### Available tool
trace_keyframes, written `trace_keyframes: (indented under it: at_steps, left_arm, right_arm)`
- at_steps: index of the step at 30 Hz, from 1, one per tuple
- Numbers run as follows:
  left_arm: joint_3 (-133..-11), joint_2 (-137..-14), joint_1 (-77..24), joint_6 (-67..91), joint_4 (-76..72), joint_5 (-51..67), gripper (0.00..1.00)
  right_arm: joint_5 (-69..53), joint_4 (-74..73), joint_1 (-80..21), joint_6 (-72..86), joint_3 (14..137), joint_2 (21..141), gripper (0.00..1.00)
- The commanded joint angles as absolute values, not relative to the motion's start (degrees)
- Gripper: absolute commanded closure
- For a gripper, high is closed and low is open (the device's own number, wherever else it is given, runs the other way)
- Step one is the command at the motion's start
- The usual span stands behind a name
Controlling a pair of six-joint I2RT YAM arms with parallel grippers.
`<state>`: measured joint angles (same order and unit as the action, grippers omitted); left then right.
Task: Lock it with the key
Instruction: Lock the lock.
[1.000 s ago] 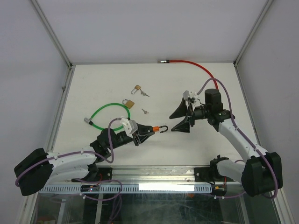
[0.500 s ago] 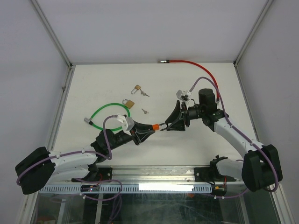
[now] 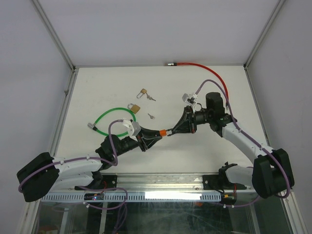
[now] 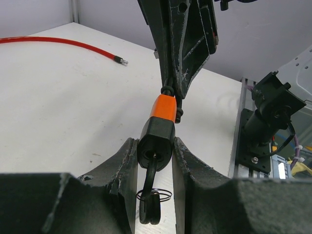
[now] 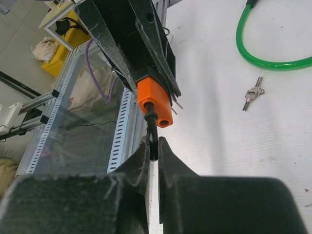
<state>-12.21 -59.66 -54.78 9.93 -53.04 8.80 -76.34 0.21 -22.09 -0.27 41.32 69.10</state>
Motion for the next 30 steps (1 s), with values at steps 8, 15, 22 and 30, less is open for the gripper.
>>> trace_keyframes:
  at_steps: [8, 15, 22, 30]
  left_arm:
    - [-13.6, -58.5, -55.1, 14.1, -57.2, 13.7, 0.58]
    - [-13.3, -55.5, -54.6, 13.9, -54.3, 14.7, 0.22]
    - [-14.2, -56.9, -53.9, 11.7, -53.1, 15.5, 0.13]
    - [-19.0, -62.5, -50.1, 13.1, -51.6, 22.3, 0.36]
  right_arm:
    - [-79.3, -7.7, -20.9, -13.0, 44.6, 66.3, 1.00]
    - [-81.3, -7.0, -19.4, -12.7, 44.7, 65.2, 1.00]
    - [-81.9, -6.6, -19.3, -12.6, 44.5, 65.5, 1.00]
    - [-82.1, -6.2, -19.4, -12.7, 44.2, 65.5, 1.00]
